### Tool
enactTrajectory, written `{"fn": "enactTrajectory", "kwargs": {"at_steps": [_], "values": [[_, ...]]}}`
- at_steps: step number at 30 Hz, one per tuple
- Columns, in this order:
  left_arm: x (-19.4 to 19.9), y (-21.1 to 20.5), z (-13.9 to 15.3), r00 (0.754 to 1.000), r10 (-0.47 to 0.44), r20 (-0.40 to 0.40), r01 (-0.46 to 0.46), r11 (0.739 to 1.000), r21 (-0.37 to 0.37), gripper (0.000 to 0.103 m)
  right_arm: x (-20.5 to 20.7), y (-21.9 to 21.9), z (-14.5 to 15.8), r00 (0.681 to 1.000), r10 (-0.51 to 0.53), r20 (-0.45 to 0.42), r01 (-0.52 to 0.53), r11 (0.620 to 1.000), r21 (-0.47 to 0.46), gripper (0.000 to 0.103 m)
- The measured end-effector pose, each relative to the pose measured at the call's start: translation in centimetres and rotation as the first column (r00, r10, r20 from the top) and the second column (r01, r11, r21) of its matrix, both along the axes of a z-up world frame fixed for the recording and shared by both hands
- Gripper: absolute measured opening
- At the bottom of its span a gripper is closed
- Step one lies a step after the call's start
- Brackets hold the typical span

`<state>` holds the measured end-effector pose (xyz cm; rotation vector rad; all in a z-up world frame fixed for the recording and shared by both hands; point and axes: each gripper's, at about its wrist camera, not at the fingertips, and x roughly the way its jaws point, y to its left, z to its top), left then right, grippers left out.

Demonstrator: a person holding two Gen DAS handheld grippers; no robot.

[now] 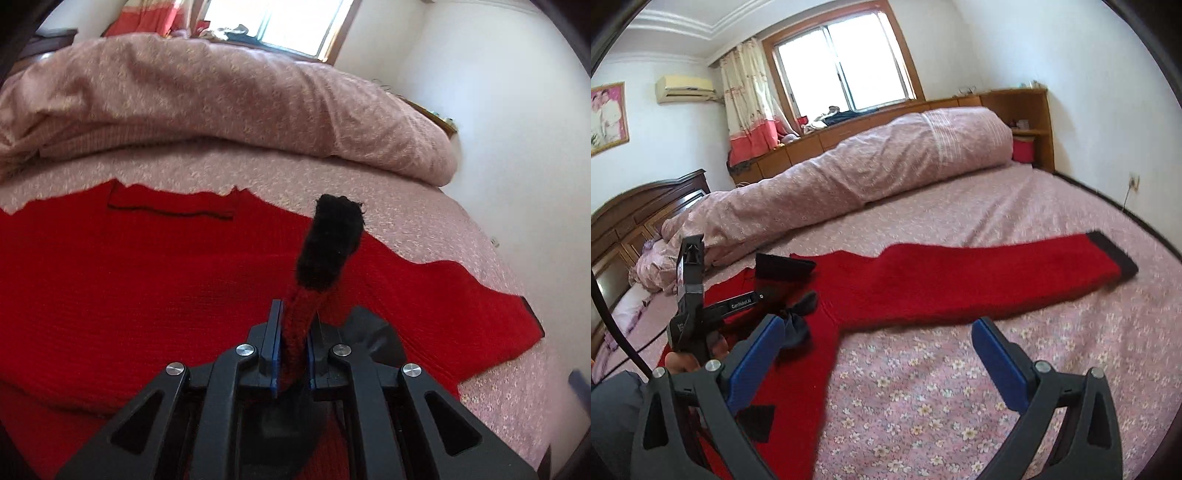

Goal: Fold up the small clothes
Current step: 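Open the left tool to release the folded sleeve on the cardigan, then grasp the other black cuff with the right tool and fold it across the body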

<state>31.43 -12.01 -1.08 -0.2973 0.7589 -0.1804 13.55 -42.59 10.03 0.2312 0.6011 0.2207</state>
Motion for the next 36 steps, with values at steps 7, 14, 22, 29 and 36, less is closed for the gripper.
{"fn": "enactTrajectory", "kwargs": {"at_steps": [7, 14, 22, 29, 36], "values": [[0.1, 0.8, -1.4, 0.998, 0.001, -0.067, -0.004, 0.999, -0.046, 0.017, 0.3, -0.8, -0.7, 0.999, -0.002, -0.035, 0.005, 0.996, 0.085, 0.103], [-3.5, 1.7, 1.3, 0.999, -0.041, 0.017, 0.040, 0.998, 0.044, 0.029, 1.7, 1.0, -1.2, 0.996, 0.042, -0.079, -0.031, 0.991, 0.133, 0.103], [-5.9, 8.7, 3.7, 1.000, 0.005, 0.016, -0.005, 1.000, -0.002, 0.034, 4.6, 7.3, -1.6, 0.985, 0.139, -0.101, -0.123, 0.980, 0.155, 0.103], [-6.4, 19.2, 3.1, 0.979, 0.203, 0.009, -0.201, 0.963, 0.179, 0.048, 7.2, 12.9, -3.1, 0.965, 0.224, -0.138, -0.201, 0.966, 0.160, 0.103], [-4.1, 26.3, -1.7, 0.956, 0.245, -0.165, -0.202, 0.950, 0.236, 0.055, 10.3, 16.7, -4.4, 0.942, 0.310, -0.131, -0.305, 0.951, 0.056, 0.103]]}}
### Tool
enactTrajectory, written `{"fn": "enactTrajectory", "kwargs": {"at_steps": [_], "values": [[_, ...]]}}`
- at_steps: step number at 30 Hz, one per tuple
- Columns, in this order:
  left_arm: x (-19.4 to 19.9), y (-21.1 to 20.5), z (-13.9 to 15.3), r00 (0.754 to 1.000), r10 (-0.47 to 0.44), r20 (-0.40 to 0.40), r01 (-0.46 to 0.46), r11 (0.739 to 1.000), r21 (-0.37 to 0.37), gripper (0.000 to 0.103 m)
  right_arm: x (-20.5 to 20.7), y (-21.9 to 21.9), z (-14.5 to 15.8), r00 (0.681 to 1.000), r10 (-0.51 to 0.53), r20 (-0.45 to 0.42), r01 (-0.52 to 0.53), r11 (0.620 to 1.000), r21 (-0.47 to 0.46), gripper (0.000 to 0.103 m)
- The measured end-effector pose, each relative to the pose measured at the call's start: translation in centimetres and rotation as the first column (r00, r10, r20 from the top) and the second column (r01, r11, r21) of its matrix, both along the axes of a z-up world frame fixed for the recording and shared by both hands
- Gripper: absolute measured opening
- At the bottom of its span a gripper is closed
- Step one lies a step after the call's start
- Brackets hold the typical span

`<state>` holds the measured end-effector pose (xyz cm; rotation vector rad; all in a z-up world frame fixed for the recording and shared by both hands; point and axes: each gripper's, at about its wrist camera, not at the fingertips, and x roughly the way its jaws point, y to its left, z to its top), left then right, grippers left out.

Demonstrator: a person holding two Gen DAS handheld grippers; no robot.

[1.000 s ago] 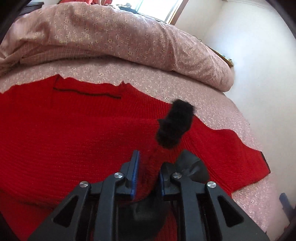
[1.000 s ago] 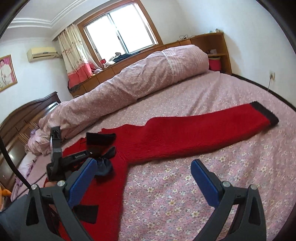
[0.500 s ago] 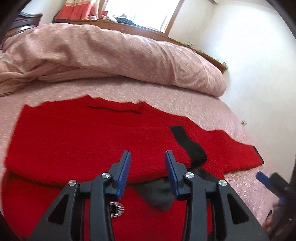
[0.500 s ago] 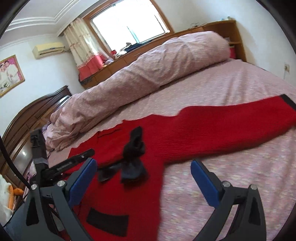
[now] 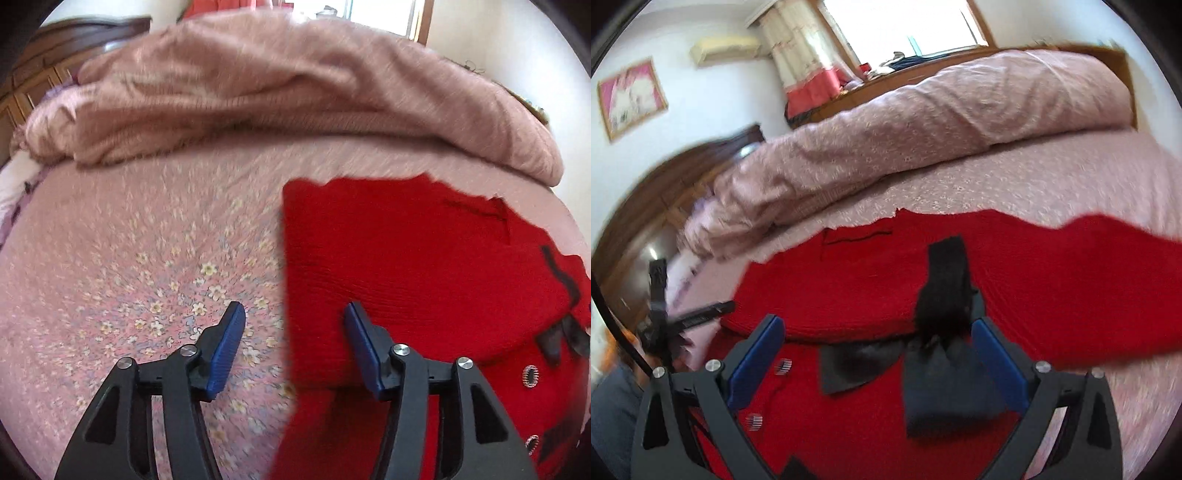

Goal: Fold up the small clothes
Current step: 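Grasp the other black cuff with the right tool and fold it across the body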

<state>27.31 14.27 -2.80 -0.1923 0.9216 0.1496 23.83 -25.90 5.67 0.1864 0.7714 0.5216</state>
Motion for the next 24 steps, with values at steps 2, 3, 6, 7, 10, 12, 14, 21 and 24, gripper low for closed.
{"fn": "enactTrajectory", "kwargs": {"at_steps": [2, 3, 6, 7, 10, 12, 14, 21, 24], "values": [[0.6, 0.2, -0.5, 1.000, 0.010, -0.002, -0.010, 1.000, -0.016, 0.061, 0.6, 0.8, -0.6, 1.000, 0.013, 0.018, -0.012, 0.997, -0.075, 0.103], [1.0, 0.1, -0.8, 1.000, 0.018, 0.000, -0.018, 1.000, -0.018, 0.062, 0.8, 1.1, -0.8, 1.000, 0.014, 0.024, -0.012, 0.996, -0.089, 0.103], [1.5, 0.0, -1.3, 0.999, 0.024, 0.034, -0.022, 0.998, -0.055, 0.057, 1.2, 1.5, -1.0, 0.999, 0.018, 0.042, -0.015, 0.997, -0.076, 0.103], [1.5, -0.3, -1.3, 0.999, 0.006, 0.043, -0.004, 0.999, -0.054, 0.039, 1.2, 1.5, -1.0, 0.999, 0.020, 0.048, -0.016, 0.997, -0.077, 0.103], [1.0, -1.5, -0.9, 0.998, -0.027, 0.060, 0.027, 1.000, 0.006, 0.018, 1.5, 1.9, -1.3, 0.998, 0.025, 0.052, -0.020, 0.995, -0.096, 0.096], [1.0, -1.5, -1.0, 0.998, -0.022, 0.065, 0.021, 0.999, 0.026, 0.015, 1.9, 1.8, -1.5, 0.999, 0.013, 0.050, -0.008, 0.995, -0.098, 0.075], [1.2, -0.6, -1.3, 0.998, 0.004, 0.058, -0.004, 1.000, -0.001, 0.014, 2.4, 1.6, -1.9, 1.000, 0.003, 0.015, -0.001, 0.996, -0.087, 0.005], [1.5, 1.9, -1.6, 0.997, 0.057, 0.044, -0.057, 0.998, 0.009, 0.008, 1.3, 3.7, -1.5, 0.995, 0.084, 0.047, -0.078, 0.990, -0.114, 0.001], [1.3, 1.5, -1.3, 0.998, 0.038, 0.047, -0.040, 0.998, 0.045, 0.008, 1.1, 3.8, -1.3, 0.995, 0.069, 0.070, -0.057, 0.985, -0.162, 0.001]]}}
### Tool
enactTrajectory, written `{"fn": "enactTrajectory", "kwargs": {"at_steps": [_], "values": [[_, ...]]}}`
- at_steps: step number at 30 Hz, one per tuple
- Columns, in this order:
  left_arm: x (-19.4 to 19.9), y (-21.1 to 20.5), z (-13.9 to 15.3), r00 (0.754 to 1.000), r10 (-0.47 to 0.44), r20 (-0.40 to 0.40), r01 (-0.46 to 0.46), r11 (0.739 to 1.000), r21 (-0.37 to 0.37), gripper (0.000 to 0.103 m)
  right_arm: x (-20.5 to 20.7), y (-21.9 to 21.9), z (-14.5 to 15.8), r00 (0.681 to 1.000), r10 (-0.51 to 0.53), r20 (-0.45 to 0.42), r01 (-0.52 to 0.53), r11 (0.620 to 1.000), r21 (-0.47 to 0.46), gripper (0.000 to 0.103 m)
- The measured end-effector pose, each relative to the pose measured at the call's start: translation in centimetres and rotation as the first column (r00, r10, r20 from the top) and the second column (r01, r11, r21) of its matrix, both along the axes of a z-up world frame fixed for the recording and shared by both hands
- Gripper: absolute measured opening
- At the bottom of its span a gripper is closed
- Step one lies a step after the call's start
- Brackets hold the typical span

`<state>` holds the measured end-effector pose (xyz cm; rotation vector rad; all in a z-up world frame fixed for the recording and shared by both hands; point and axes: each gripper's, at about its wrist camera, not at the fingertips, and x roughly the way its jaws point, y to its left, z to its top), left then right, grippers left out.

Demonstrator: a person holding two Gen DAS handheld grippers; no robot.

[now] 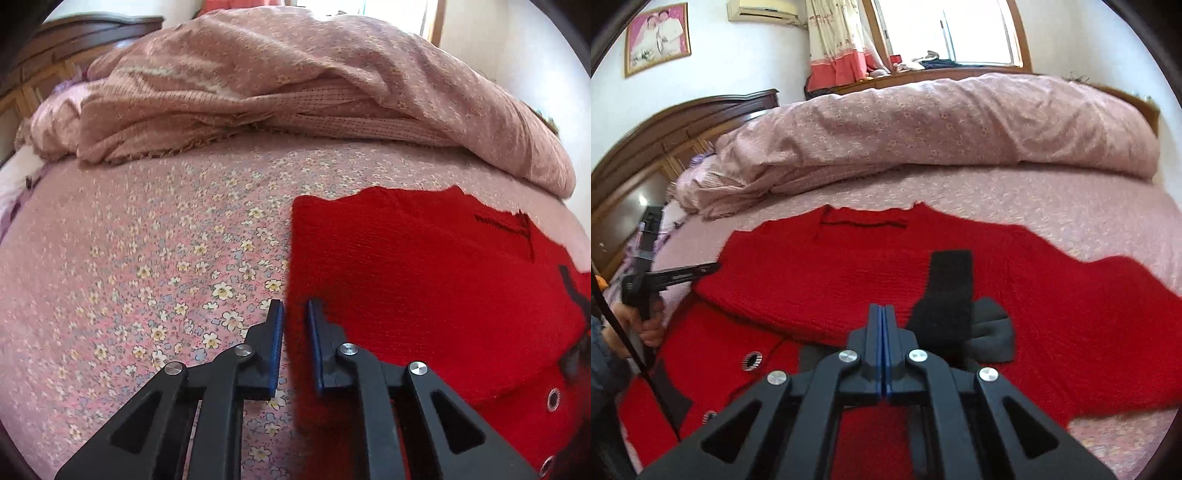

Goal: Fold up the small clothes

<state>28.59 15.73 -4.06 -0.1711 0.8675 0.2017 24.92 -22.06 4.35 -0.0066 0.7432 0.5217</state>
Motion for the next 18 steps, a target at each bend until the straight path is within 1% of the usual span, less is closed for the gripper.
{"fn": "enactTrajectory", "kwargs": {"at_steps": [3, 6, 8, 9, 12, 14, 15, 16, 17, 18], "values": [[-0.3, -0.6, 0.7, 1.000, -0.016, 0.003, 0.016, 1.000, 0.022, 0.008, 0.6, -1.5, 0.1, 0.998, -0.066, -0.009, 0.067, 0.998, 0.015, 0.003], [-0.4, -1.5, 1.6, 1.000, -0.021, 0.002, 0.021, 0.998, 0.059, 0.009, 1.5, -3.3, -0.1, 0.991, -0.124, -0.040, 0.126, 0.991, 0.039, 0.011], [-0.6, -2.3, 2.5, 0.999, -0.036, 0.006, 0.035, 0.996, 0.082, 0.011, 2.0, -4.8, -0.2, 0.985, -0.162, -0.062, 0.165, 0.985, 0.054, 0.017], [-0.8, -2.7, 2.9, 0.999, -0.045, 0.009, 0.044, 0.995, 0.091, 0.013, 2.1, -5.4, -0.2, 0.982, -0.173, -0.070, 0.178, 0.982, 0.060, 0.023], [-1.3, -3.9, 4.3, 0.998, -0.065, 0.016, 0.063, 0.992, 0.111, 0.017, 2.6, -8.6, 0.0, 0.971, -0.221, -0.096, 0.230, 0.968, 0.097, 0.028], [-1.7, -4.5, 5.4, 0.998, -0.057, 0.021, 0.055, 0.993, 0.102, 0.020, 2.6, -11.7, 0.4, 0.956, -0.273, -0.107, 0.285, 0.951, 0.118, 0.034], [-1.7, -4.5, 5.6, 0.998, -0.052, 0.026, 0.049, 0.995, 0.091, 0.023, 2.6, -13.1, 0.6, 0.949, -0.295, -0.109, 0.307, 0.944, 0.122, 0.040], [-1.8, -4.5, 5.8, 0.999, -0.041, 0.030, 0.038, 0.996, 0.076, 0.025, 2.3, -15.6, 1.2, 0.939, -0.329, -0.103, 0.340, 0.931, 0.130, 0.048], [-2.0, -4.5, 5.9, 0.999, -0.028, 0.028, 0.027, 0.998, 0.061, 0.025, 2.0, -17.3, 1.5, 0.932, -0.350, -0.096, 0.361, 0.922, 0.137, 0.052], [-2.0, -4.5, 5.9, 1.000, -0.015, 0.020, 0.014, 0.999, 0.037, 0.025, 1.7, -19.1, 1.9, 0.924, -0.372, -0.091, 0.382, 0.913, 0.143, 0.061]]}}
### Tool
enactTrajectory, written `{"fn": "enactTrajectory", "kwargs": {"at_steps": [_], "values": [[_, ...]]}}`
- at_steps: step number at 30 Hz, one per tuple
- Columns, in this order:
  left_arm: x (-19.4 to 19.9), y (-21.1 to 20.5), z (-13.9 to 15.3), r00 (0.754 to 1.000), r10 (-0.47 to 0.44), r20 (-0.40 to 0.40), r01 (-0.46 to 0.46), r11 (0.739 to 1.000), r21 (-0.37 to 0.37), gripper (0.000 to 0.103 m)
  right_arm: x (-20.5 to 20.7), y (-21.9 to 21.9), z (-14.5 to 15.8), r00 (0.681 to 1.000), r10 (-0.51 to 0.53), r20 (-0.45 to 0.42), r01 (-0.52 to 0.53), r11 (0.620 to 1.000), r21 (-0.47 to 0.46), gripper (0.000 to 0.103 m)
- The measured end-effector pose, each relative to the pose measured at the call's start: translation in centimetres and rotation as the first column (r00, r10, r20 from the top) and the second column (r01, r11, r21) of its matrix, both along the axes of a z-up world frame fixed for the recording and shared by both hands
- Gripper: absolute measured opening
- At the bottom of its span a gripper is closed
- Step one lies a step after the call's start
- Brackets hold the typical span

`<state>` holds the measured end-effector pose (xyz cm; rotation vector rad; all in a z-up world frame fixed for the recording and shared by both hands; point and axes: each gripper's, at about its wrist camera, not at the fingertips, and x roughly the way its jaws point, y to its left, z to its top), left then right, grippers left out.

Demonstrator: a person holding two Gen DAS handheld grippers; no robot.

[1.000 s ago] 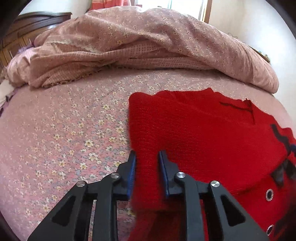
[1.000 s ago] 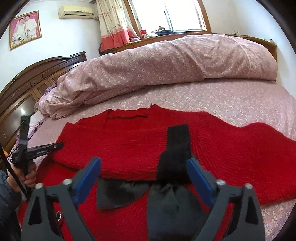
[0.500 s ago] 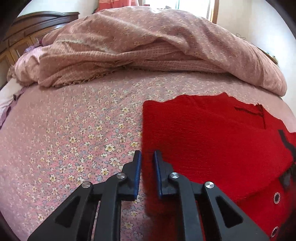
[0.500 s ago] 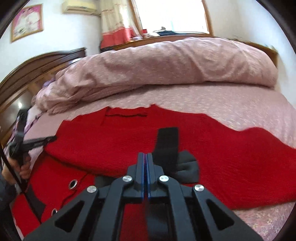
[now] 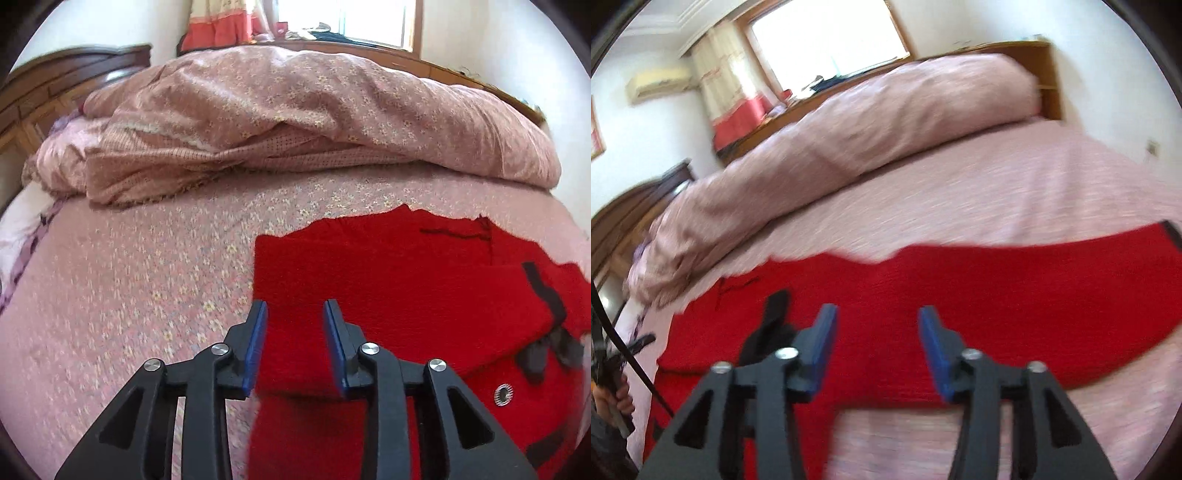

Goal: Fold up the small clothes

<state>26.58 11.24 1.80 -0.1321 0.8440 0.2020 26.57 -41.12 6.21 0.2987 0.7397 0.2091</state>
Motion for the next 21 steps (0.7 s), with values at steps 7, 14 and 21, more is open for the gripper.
{"fn": "enactTrajectory", "kwargs": {"at_steps": [7, 14, 21], "values": [[-0.4, 0.6, -1.9, 0.996, 0.082, -0.031, -0.086, 0.980, -0.179, 0.025, -5.3, -16.6, -0.1, 0.963, -0.267, -0.044, 0.271, 0.953, 0.134, 0.072], [-2.1, 1.7, -2.3, 0.988, 0.153, -0.030, -0.156, 0.951, -0.268, 0.025, -8.2, -28.7, -4.9, 0.882, -0.444, -0.157, 0.463, 0.752, 0.469, 0.072], [-2.7, 1.8, -1.6, 0.992, 0.126, -0.014, -0.126, 0.955, -0.267, 0.025, -3.8, -30.3, -5.4, 0.875, -0.457, -0.160, 0.472, 0.731, 0.493, 0.072]]}}
